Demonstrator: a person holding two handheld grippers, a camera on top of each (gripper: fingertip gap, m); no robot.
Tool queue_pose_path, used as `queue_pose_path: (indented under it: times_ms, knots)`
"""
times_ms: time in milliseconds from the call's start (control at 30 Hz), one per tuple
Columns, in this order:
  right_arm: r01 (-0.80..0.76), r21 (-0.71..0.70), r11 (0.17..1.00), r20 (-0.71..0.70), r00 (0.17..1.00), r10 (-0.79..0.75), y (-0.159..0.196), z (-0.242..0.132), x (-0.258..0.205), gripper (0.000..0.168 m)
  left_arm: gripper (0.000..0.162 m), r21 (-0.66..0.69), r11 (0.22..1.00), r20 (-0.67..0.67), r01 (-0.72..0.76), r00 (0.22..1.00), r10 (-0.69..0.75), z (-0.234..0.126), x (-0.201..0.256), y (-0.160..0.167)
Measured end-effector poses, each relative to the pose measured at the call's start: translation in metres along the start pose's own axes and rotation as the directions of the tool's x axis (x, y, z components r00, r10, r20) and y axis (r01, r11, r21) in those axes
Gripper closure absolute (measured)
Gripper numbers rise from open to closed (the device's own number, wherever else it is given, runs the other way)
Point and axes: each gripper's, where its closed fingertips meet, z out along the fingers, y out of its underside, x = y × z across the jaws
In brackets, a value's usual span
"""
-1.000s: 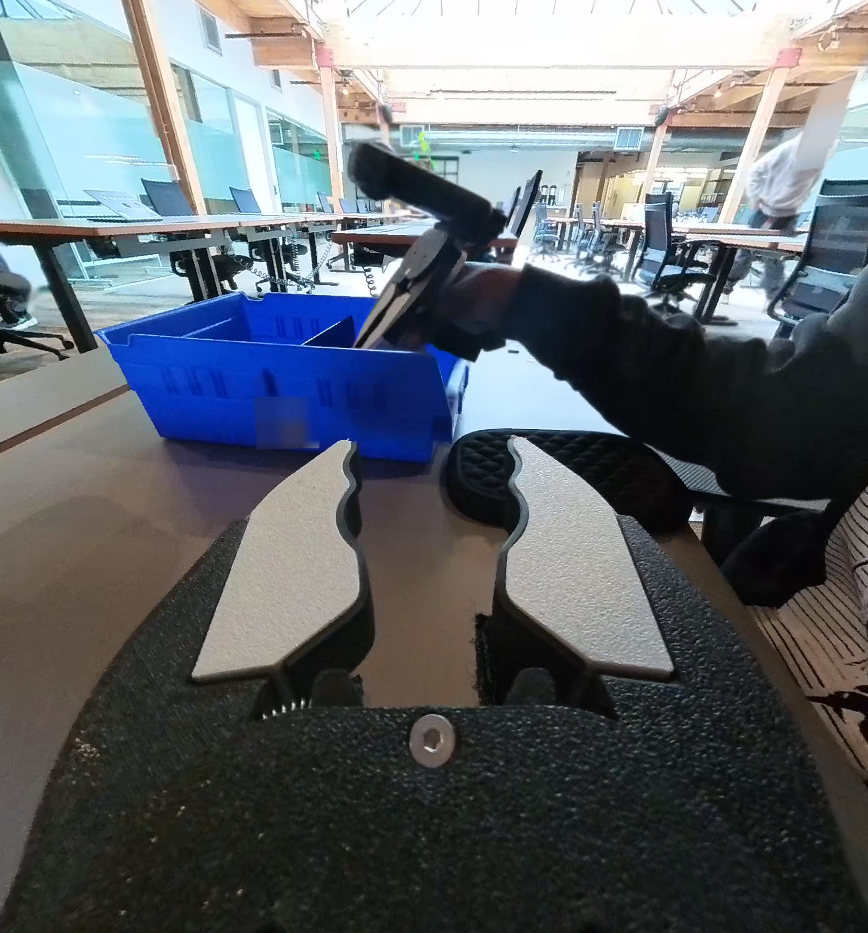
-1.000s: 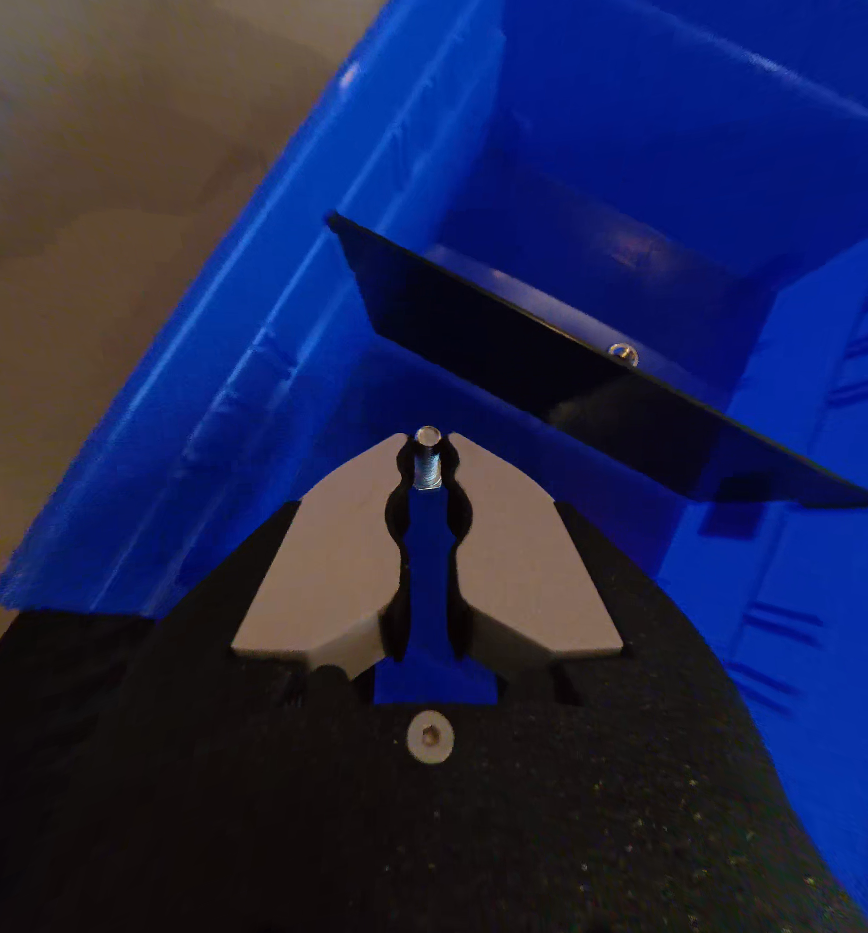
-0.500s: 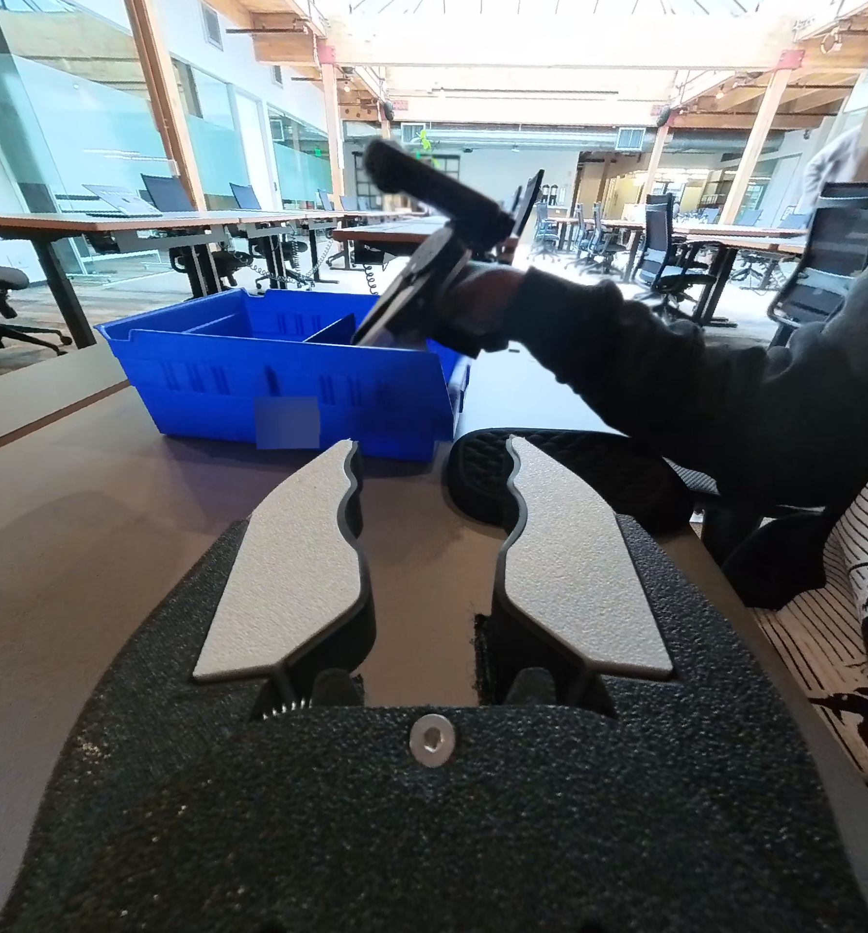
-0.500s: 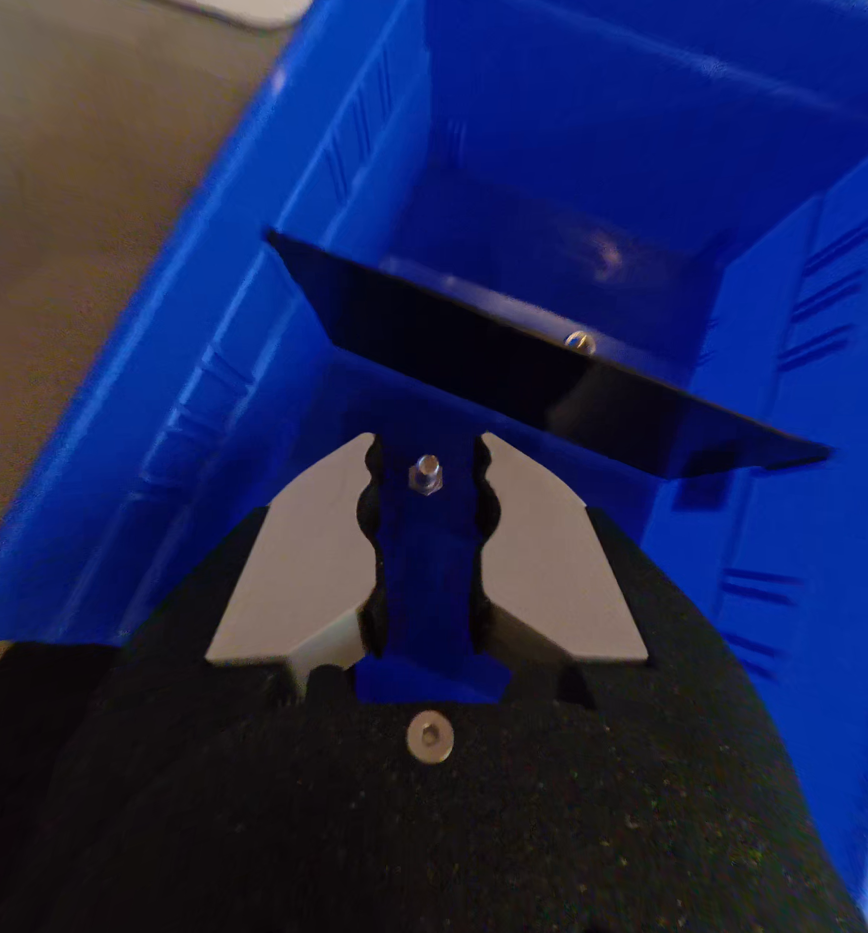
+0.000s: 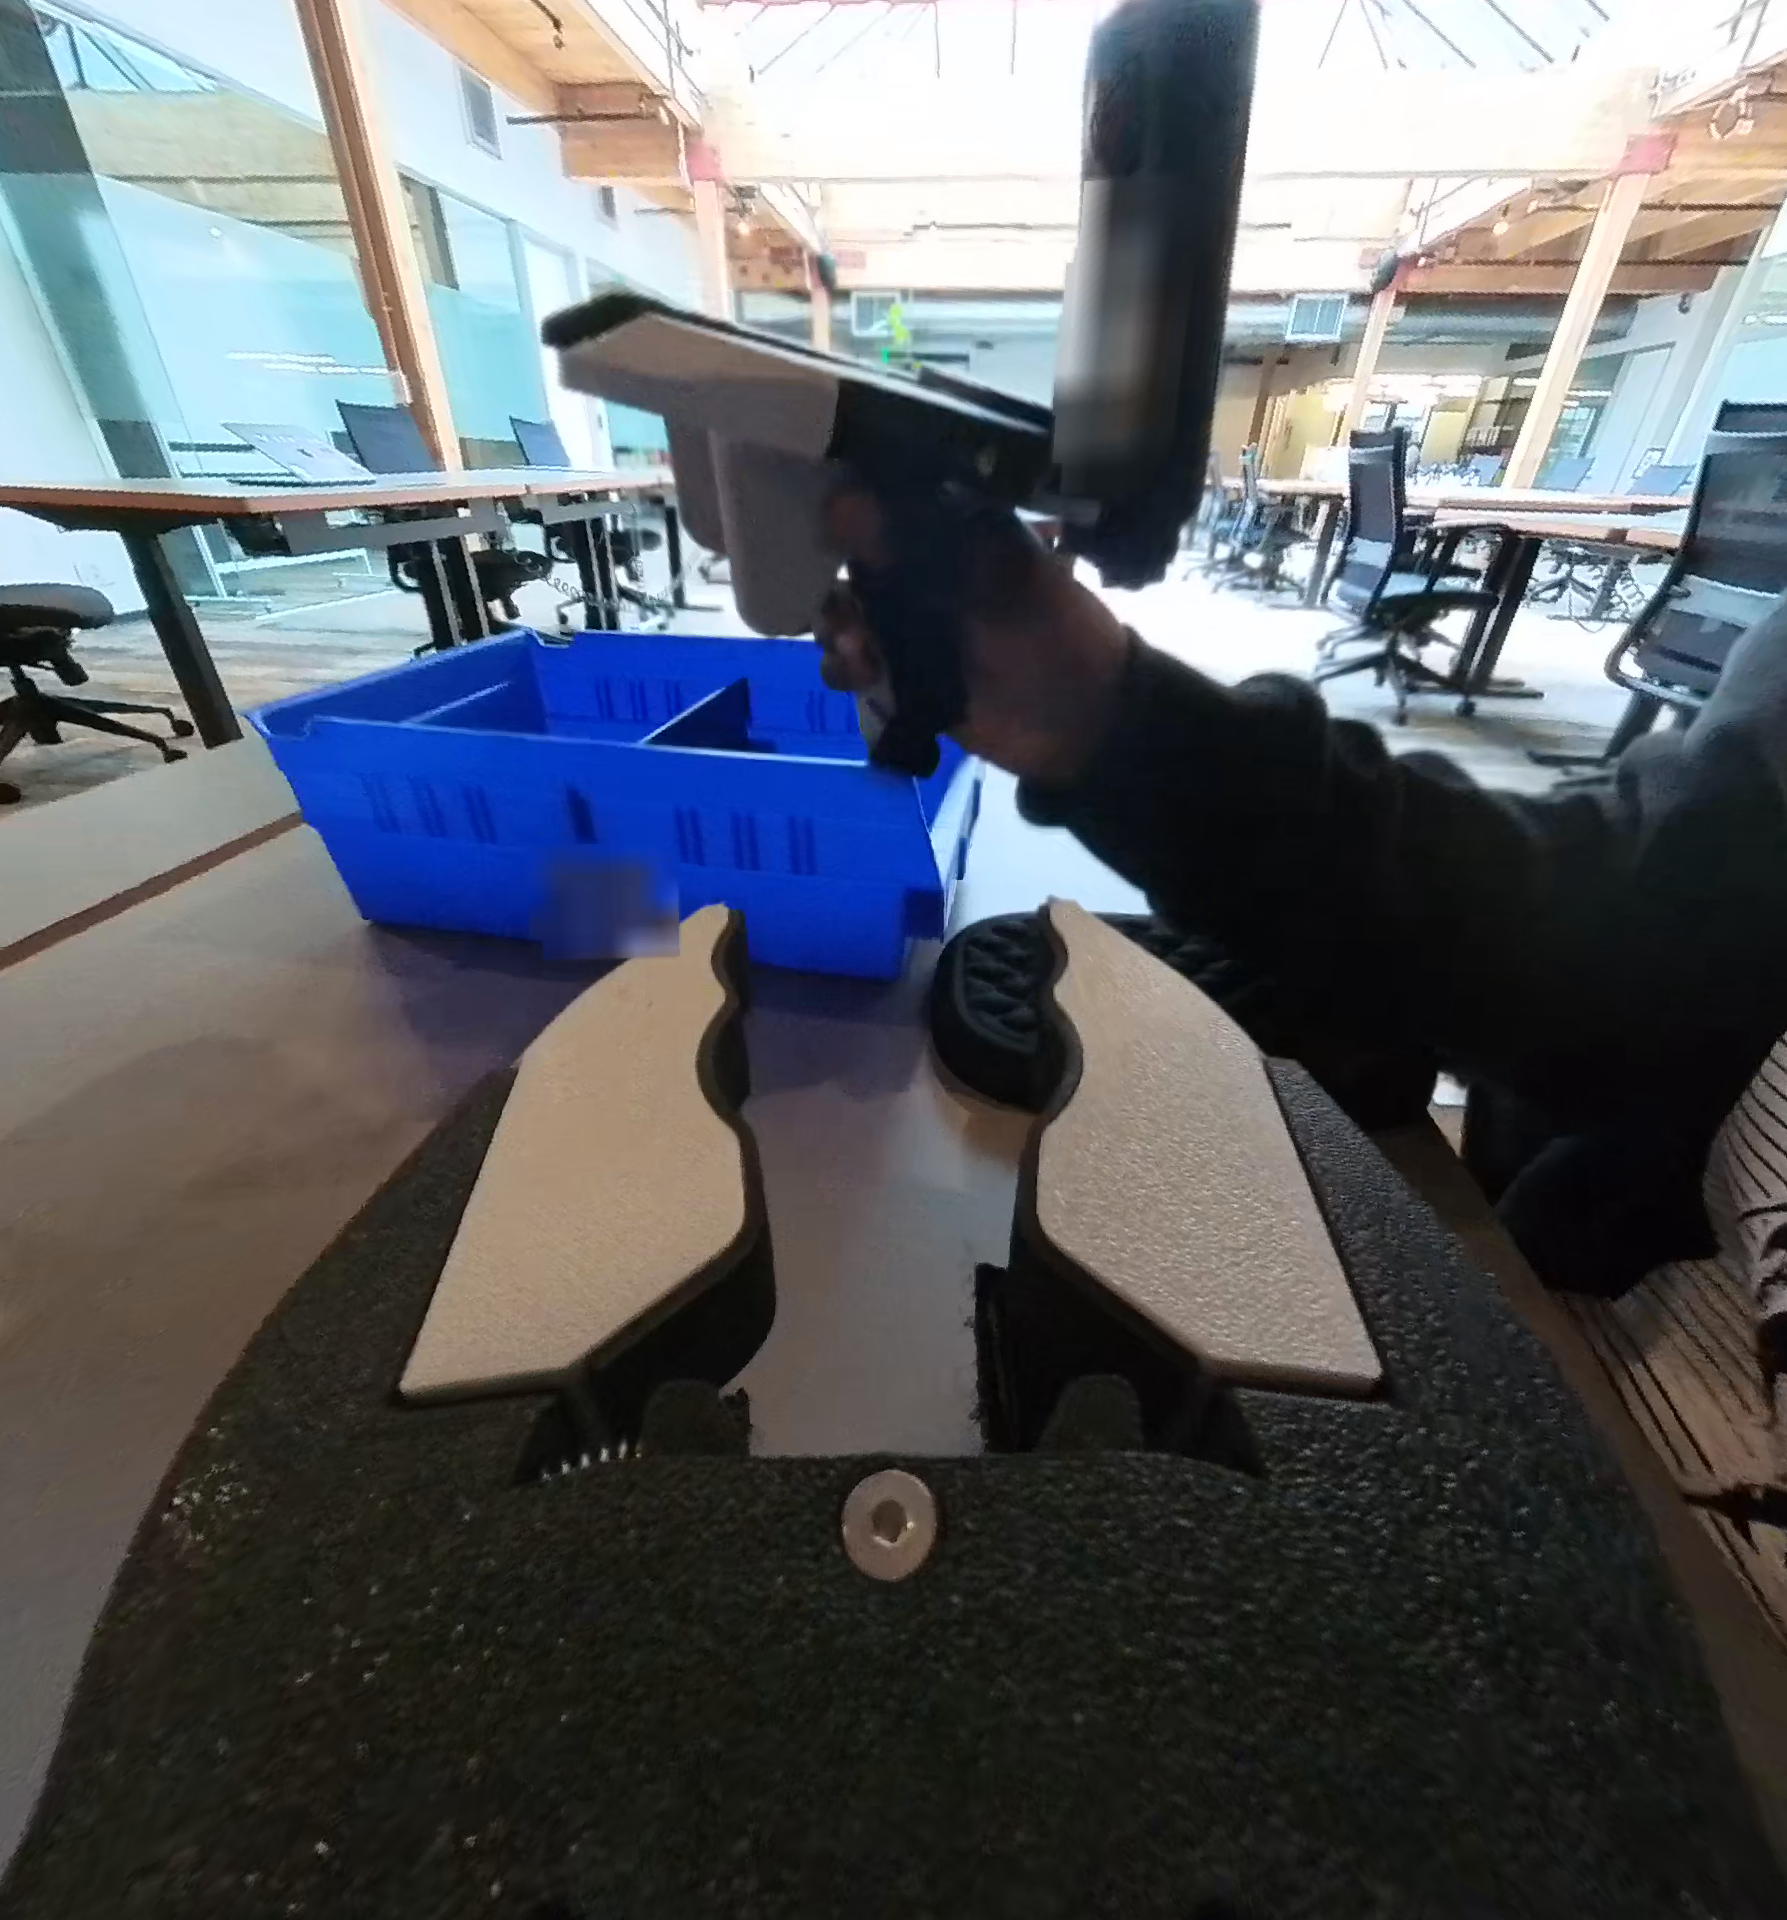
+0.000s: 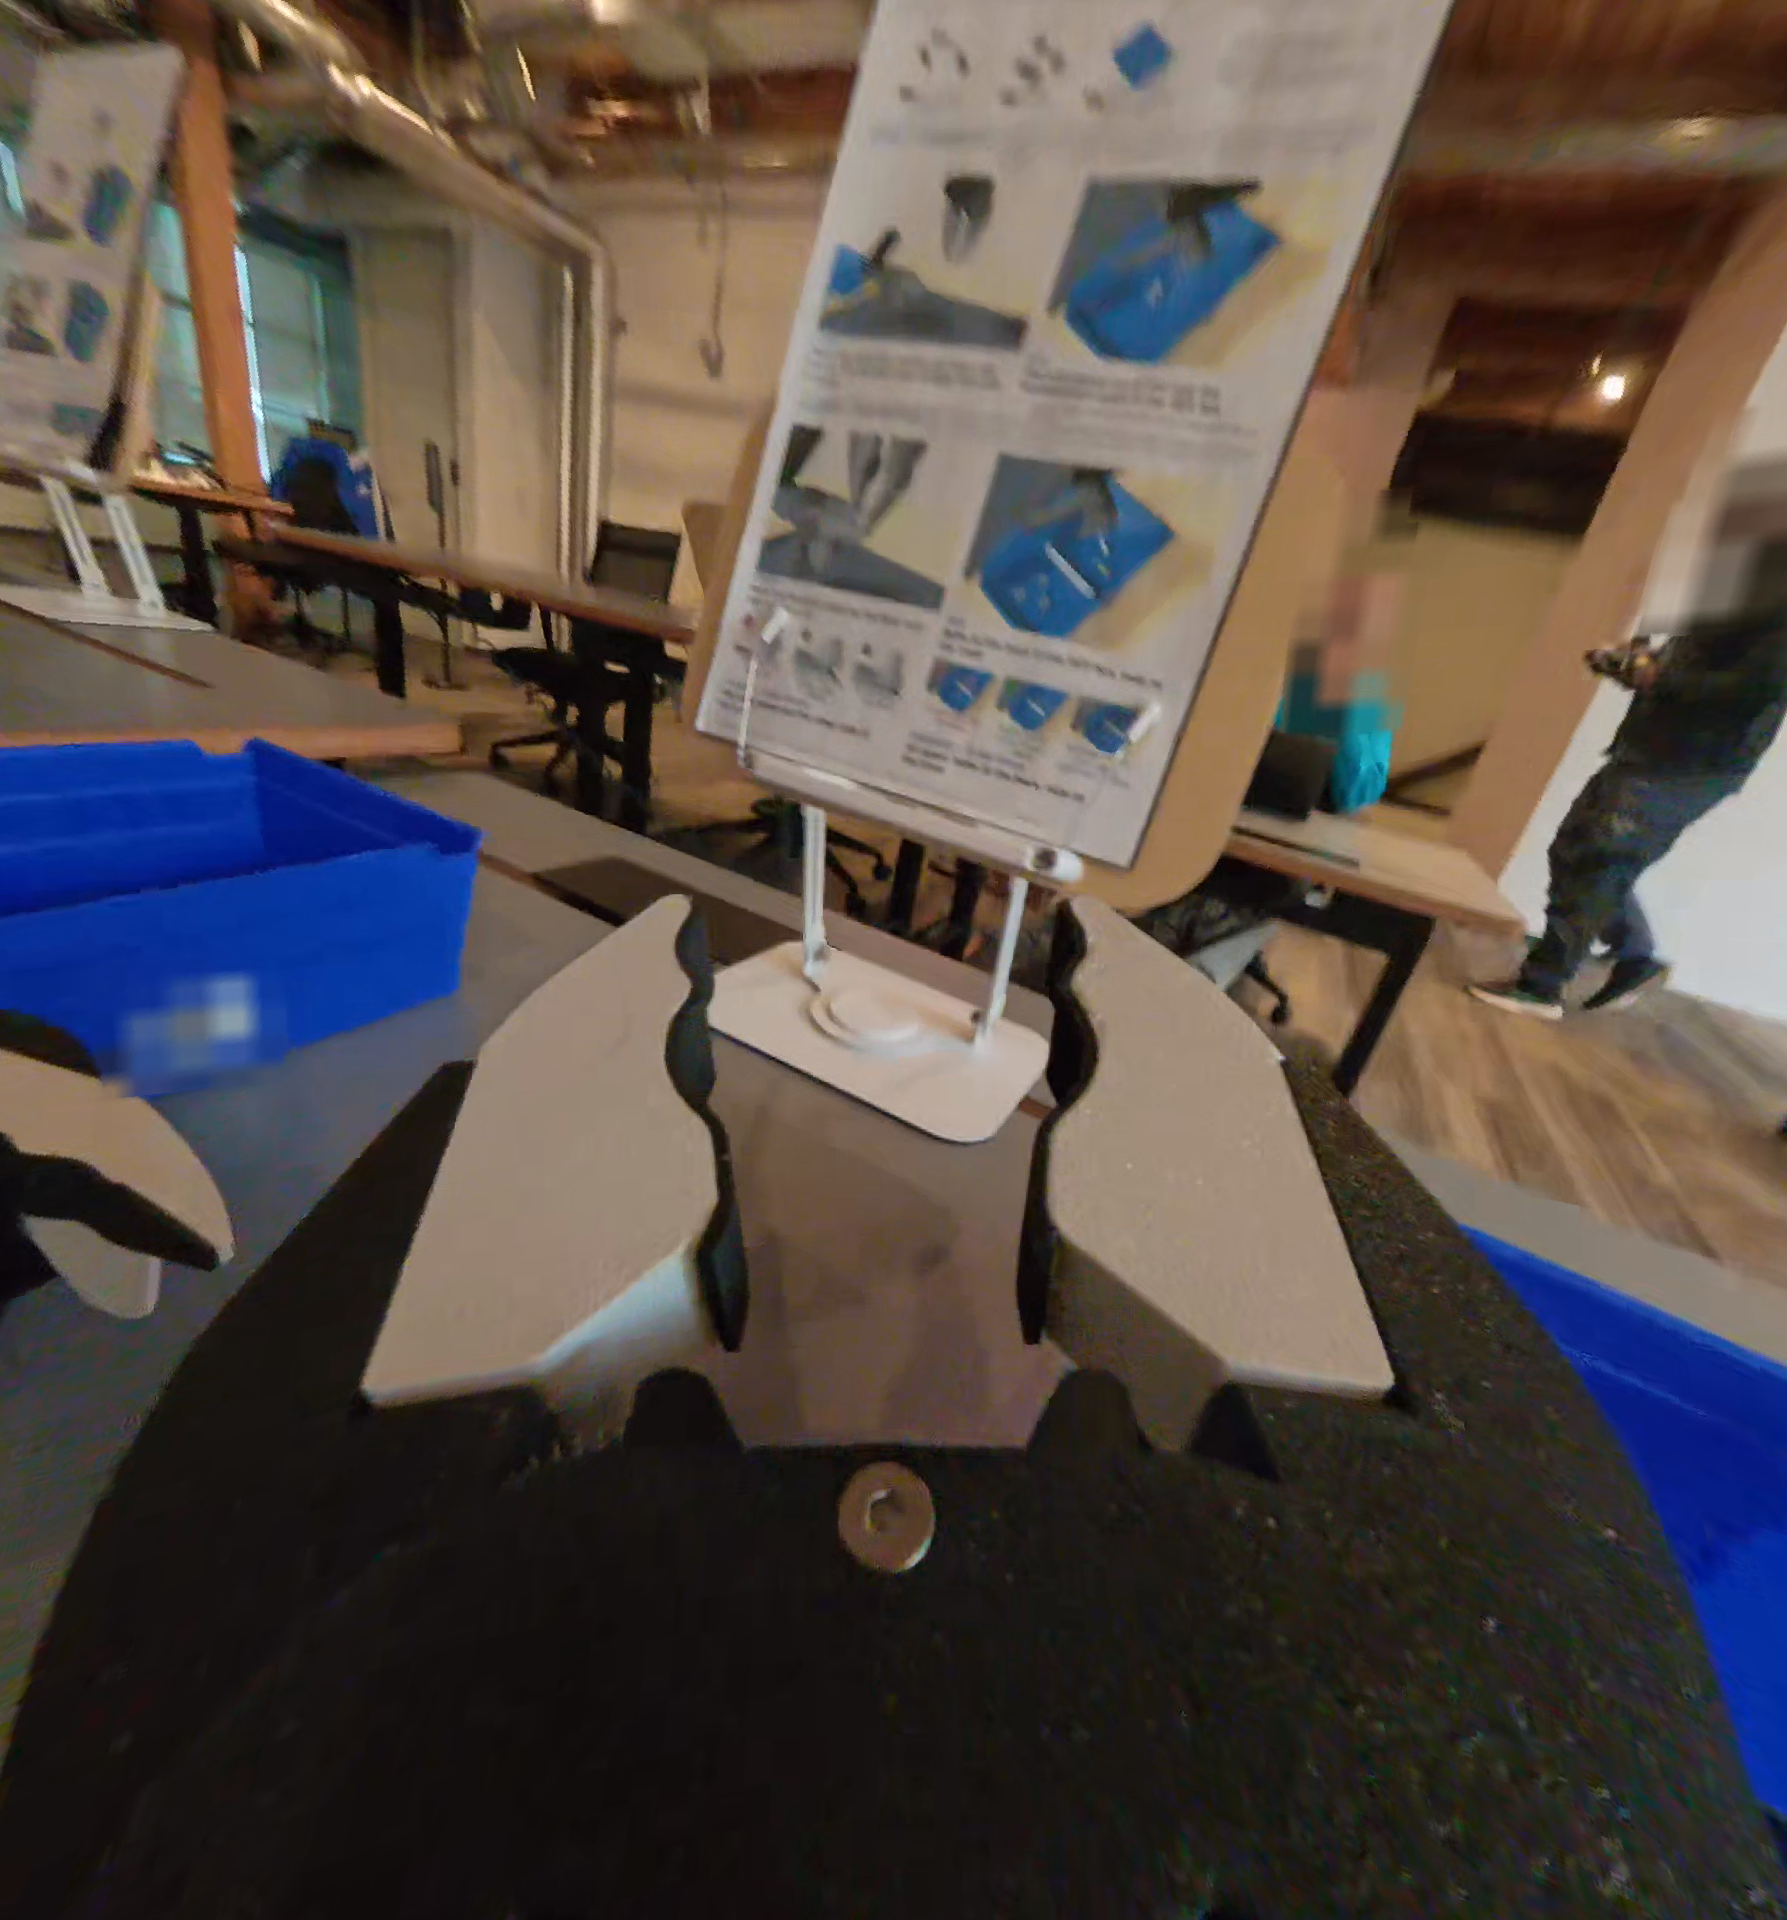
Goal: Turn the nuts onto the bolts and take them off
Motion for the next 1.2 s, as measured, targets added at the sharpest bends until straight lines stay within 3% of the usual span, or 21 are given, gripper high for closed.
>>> queue_pose_path:
  times_ms: [133, 333, 400, 500, 600, 767, 1000, 1200]
  knots:
    - [0.081, 0.093, 0.992, -0.004, 0.997, -0.081, -0.012, -0.002, -0.006, 0.116, 0.110, 0.055, 0.998, 0.047, 0.015, 0.999, -0.017, -0.008, -0.004, -0.018]
    - [-0.015, 0.099, 0.995, 0.030, 0.999, 0.012, -0.014, -0.006, -0.001, 0.115, 0.110, 0.098, 0.995, 0.161, -0.004, 0.987, -0.012, -0.052, -0.015, -0.089]
    - [-0.036, 0.094, 0.995, 0.051, 0.998, 0.032, -0.012, -0.005, -0.003, 0.117, 0.112, 0.038, 0.999, 0.298, -0.037, 0.954, 0.024, -0.084, -0.038, -0.112]
    - [-0.027, 0.077, 0.997, 0.047, 0.999, 0.024, -0.011, -0.005, -0.003, 0.118, 0.114, -0.122, 0.993, 0.579, -0.002, 0.812, 0.073, -0.154, -0.100, -0.127]
    - [-0.033, 0.067, 0.997, 0.062, 0.998, 0.028, -0.010, -0.004, -0.006, 0.118, 0.115, -0.208, 0.967, 0.748, 0.150, 0.661, 0.059, -0.224, -0.158, -0.112]
    - [-0.028, 0.049, 0.998, 0.072, 0.997, 0.024, -0.008, -0.002, -0.008, 0.119, 0.112, -0.302, 0.835, 0.849, 0.460, 0.528, 0.016, -0.288, -0.212, -0.042]
    - [-0.035, 0.050, 0.998, 0.081, 0.996, 0.031, -0.008, -0.003, -0.008, 0.121, 0.114, -0.430, 0.615, 0.877, 0.661, 0.467, 0.111, -0.316, -0.233, 0.045]
    - [-0.031, 0.041, 0.999, 0.086, 0.996, 0.027, -0.007, -0.002, -0.009, 0.122, 0.116, -0.456, 0.570, 0.868, 0.683, 0.482, 0.117, -0.310, -0.244, 0.072]
